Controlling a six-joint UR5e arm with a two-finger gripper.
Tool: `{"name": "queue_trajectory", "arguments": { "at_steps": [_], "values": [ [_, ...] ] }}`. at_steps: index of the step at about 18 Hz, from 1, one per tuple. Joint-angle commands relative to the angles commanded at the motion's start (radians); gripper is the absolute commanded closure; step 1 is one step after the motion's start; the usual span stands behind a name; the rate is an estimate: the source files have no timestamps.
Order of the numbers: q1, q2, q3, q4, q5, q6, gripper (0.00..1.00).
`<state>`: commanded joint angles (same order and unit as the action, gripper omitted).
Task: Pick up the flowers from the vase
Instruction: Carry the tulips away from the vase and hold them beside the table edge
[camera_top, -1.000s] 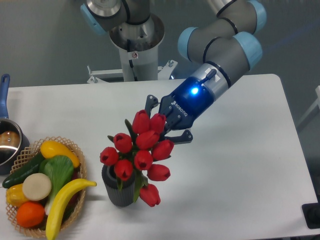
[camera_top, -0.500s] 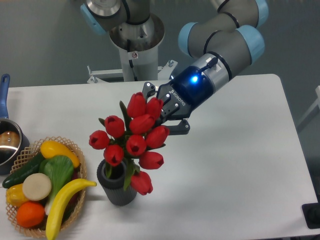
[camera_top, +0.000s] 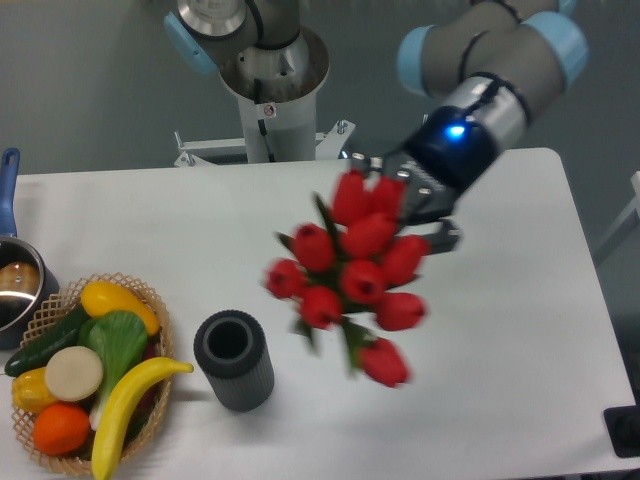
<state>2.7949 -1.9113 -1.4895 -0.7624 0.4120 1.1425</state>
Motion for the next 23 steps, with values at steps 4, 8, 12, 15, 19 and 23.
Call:
{"name": "queue_trajectory", "arguments": {
  "at_steps": [4,8,12,15,19,23],
  "values": [
    [0.032,-0.014,0.0,-0.002,0.325,0.092,1.0],
    [0.029,-0.066,0.006,-0.003,0.637,0.158,1.0],
    [0.037,-0.098,0.012,-0.006,0.748,0.206,1.0],
    [0.029,-0.123,0.041,-0.011,0.878,0.204,1.0],
    [-0.011,-0.147,0.107,-0.115,1.036,0.204,1.0],
    [-0.06,-0.19,0.166,-0.228,1.235,0.206,1.0]
  ]
}}
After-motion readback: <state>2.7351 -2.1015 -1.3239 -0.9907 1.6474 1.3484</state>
